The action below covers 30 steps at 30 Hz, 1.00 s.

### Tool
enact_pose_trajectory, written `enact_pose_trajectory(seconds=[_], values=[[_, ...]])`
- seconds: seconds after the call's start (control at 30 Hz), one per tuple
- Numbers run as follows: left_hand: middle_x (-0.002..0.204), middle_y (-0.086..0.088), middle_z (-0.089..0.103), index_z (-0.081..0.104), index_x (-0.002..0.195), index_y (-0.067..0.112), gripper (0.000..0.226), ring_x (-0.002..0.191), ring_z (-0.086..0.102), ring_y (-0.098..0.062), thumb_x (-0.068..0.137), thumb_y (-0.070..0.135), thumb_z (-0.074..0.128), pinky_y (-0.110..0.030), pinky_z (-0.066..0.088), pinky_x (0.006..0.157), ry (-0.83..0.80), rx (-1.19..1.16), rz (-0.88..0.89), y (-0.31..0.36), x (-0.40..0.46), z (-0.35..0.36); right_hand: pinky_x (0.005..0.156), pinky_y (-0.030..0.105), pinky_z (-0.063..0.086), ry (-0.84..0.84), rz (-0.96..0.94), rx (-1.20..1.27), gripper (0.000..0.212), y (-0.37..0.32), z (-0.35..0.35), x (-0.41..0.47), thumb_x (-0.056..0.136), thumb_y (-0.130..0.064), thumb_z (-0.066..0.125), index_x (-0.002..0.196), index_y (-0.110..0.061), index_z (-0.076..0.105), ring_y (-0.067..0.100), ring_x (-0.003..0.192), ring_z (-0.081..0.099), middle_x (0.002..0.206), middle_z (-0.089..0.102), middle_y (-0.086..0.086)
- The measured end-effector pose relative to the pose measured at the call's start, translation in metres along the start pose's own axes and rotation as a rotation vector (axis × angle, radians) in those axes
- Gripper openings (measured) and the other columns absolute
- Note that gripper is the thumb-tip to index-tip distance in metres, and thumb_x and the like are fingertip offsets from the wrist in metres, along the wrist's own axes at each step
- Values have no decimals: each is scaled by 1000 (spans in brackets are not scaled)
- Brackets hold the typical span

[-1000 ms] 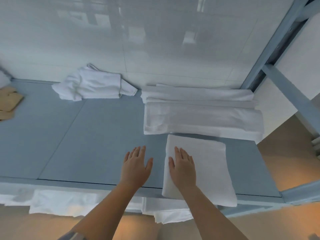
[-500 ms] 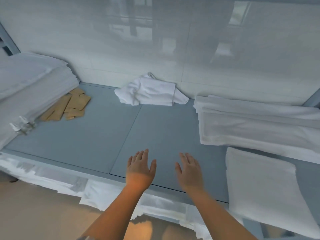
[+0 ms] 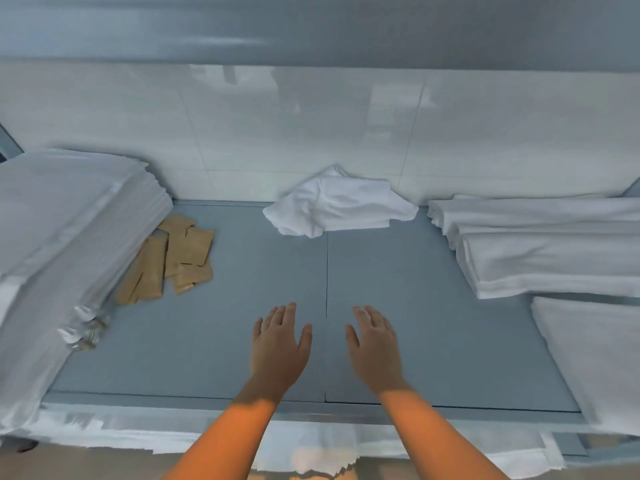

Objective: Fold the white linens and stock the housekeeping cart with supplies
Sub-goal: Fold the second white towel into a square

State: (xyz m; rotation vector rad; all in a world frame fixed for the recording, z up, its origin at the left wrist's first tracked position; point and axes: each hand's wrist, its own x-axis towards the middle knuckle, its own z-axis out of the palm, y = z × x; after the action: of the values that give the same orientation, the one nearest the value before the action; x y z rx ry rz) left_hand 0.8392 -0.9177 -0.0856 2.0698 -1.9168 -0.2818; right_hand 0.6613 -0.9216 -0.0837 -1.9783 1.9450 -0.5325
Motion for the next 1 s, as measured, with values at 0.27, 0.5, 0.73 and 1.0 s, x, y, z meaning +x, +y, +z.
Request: enact_pose_trajectory(seconds=[0.27, 0.5, 0.73, 1.0], values=[[154, -1, 32, 24, 150, 17, 62, 144, 20, -17, 98, 50, 26, -38, 11, 118, 33, 14, 65, -14, 48, 13, 114, 33, 24, 44, -8, -45, 46, 0, 20, 52, 100, -35, 41, 143, -19, 41, 23, 139, 31, 149, 38, 7], [159, -2, 19, 14, 152, 18, 66, 147, 9, -18, 97, 52, 26, -41, 6, 119, 121, 64, 109, -22, 147, 57, 113, 34, 23, 127, -40, -75, 50, 35, 51, 157, 99, -34, 44, 146, -19, 36, 25, 141, 25, 153, 30, 8], [161, -4, -2, 4, 153, 19, 74, 148, -5, -21, 94, 55, 31, -47, 1, 117, 238, 234, 247, -25, 264, 94, 119, 40, 9, 120, -209, -213, 64, 51, 70, 290, 95, -43, 50, 151, -32, 20, 23, 148, 0, 161, 6, 4], [143, 1, 41, 33, 144, 22, 64, 137, 29, -24, 89, 53, 42, -46, 22, 112, 182, 256, 218, -39, 339, 118, 117, 46, 10, 33, -168, -395, 54, 67, 95, 358, 98, -42, 35, 150, -34, 19, 25, 143, 16, 157, 19, 4]])
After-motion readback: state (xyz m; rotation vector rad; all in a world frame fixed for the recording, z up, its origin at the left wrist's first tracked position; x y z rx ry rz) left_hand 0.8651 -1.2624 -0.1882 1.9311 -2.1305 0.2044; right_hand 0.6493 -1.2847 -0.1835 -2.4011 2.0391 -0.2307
